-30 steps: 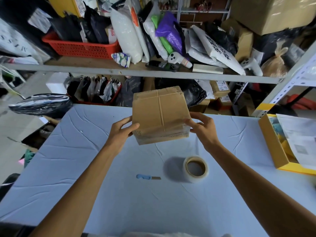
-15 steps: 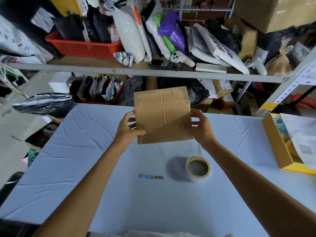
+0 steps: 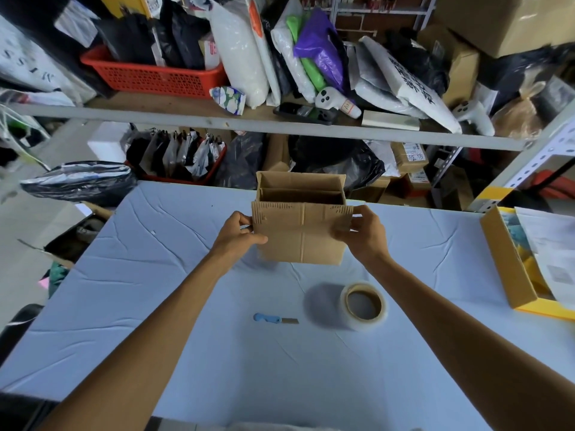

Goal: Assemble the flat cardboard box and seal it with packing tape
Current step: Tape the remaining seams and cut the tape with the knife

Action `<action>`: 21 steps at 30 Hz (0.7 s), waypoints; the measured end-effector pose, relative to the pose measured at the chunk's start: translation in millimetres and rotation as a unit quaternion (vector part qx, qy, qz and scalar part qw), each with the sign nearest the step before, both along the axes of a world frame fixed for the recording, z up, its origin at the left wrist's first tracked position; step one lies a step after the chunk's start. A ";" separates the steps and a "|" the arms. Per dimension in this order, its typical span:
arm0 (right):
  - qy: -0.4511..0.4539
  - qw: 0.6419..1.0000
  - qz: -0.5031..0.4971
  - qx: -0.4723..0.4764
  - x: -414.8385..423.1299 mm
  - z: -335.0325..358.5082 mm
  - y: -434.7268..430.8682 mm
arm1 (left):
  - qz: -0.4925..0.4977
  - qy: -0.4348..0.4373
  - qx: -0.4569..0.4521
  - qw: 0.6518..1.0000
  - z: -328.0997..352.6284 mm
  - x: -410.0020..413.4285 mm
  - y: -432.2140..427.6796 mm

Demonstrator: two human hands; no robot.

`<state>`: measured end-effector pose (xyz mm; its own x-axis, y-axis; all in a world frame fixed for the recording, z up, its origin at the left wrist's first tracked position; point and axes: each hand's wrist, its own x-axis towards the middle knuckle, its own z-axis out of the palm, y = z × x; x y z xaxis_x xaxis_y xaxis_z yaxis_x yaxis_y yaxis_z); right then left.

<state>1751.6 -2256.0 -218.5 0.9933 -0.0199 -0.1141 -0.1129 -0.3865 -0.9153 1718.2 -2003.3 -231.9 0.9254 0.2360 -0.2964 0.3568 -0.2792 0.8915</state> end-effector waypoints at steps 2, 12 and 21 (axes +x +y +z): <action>0.019 1.000 -0.004 0.001 0.1 -5.4 3.6 | -0.008 0.005 0.004 1.000 -8.0 -0.6 0.4; 0.097 0.991 -0.005 -0.096 -10.4 -39.5 15.8 | -0.051 0.021 0.022 0.998 -58.9 -8.4 -3.6; 0.117 0.978 0.014 -0.172 -22.3 -42.1 18.0 | -0.165 0.039 0.127 0.977 -56.0 -11.5 9.9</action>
<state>1729.3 -2238.0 -260.5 0.9417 -0.0706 -0.3289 -0.2882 -0.6737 -0.6805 1706.7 -1993.4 -287.9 0.9402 0.0043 -0.3407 0.2753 -0.5986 0.7522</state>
